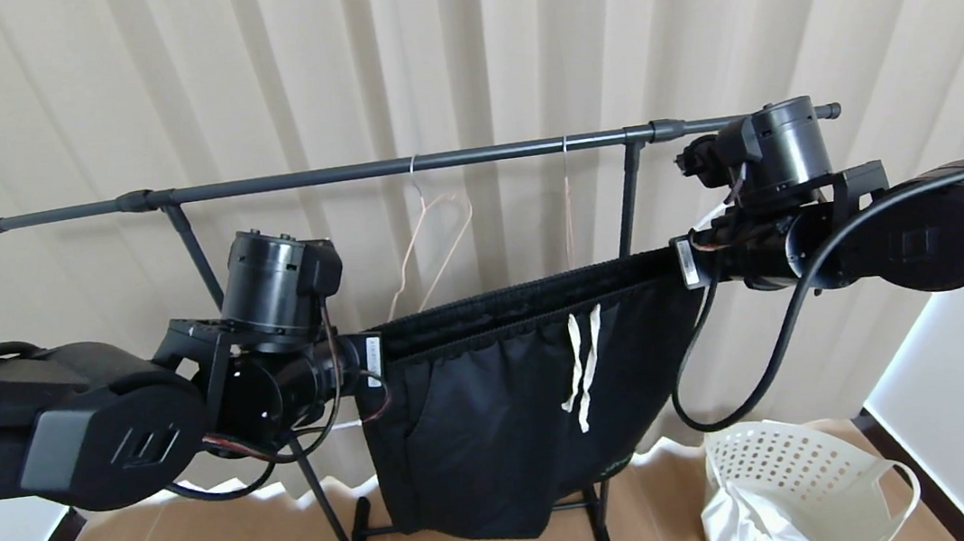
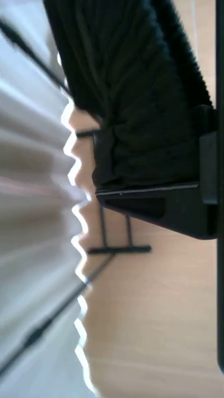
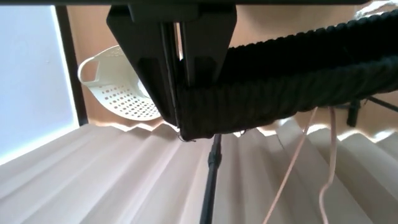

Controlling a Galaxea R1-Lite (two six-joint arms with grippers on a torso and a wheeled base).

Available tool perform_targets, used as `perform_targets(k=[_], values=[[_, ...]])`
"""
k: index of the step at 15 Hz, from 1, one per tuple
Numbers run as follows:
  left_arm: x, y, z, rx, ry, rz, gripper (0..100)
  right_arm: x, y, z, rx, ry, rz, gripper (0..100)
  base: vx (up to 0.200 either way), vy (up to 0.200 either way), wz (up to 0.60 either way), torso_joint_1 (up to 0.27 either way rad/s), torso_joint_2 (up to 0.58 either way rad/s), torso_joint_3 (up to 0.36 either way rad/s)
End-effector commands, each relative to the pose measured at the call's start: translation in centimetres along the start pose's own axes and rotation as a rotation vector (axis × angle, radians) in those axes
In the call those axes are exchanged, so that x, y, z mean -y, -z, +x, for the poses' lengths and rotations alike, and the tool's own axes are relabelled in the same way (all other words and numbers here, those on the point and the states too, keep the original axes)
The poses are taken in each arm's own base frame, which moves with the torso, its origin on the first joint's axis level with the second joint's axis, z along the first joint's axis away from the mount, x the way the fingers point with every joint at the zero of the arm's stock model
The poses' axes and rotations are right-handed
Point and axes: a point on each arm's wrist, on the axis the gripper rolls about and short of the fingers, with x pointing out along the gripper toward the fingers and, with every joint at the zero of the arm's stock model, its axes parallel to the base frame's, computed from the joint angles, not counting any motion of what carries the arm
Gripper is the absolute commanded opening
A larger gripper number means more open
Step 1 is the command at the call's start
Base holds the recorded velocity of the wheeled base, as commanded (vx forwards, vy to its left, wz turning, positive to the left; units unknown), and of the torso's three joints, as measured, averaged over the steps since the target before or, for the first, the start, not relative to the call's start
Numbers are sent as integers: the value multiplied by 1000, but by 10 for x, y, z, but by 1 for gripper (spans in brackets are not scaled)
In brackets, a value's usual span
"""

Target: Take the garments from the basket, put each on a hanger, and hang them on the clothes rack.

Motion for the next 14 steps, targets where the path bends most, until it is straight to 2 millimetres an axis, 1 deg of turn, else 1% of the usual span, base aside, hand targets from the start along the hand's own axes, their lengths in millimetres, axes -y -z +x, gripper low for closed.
perform_targets(k=[1,2,3,4,5,6,7,9,10,11,12,13,14], values=[[28,-17,-4,42,104,13,0,7,7,-24,3,-15,-54,0,0,0,0,0,0,0],[37,-23,-5,45,136,20,0,8,12,-34,4,-27,-95,0,0,0,0,0,0,0],[49,-34,-2,43,160,29,0,13,17,-46,4,-36,-153,0,0,0,0,0,0,0],[56,-43,4,44,170,28,0,18,22,-55,6,-40,-202,0,0,0,0,0,0,0],[60,-49,7,50,178,25,0,20,25,-58,2,-43,-232,0,0,0,0,0,0,0],[68,-66,17,76,196,9,0,23,34,-68,-2,-56,-312,0,0,0,0,0,0,0],[74,-74,24,92,199,-1,0,22,39,-76,-1,-71,-355,0,0,0,0,0,0,0],[79,-86,37,118,194,-19,0,19,49,-83,-6,-107,-427,0,0,0,0,0,0,0],[82,-92,44,138,195,-31,0,15,54,-88,-8,-138,-467,0,0,0,0,0,0,0],[80,-105,64,177,176,-62,0,-5,65,-97,-5,-218,-532,0,0,0,0,0,0,0],[81,-111,73,198,172,-74,0,-19,70,-102,1,-264,-560,0,0,0,0,0,0,0],[80,-114,80,205,165,-81,0,-28,74,-104,-3,-290,-564,0,0,0,0,0,0,0],[74,-113,89,204,148,-80,0,-46,80,-106,-20,-330,-529,0,0,0,0,0,0,0]])
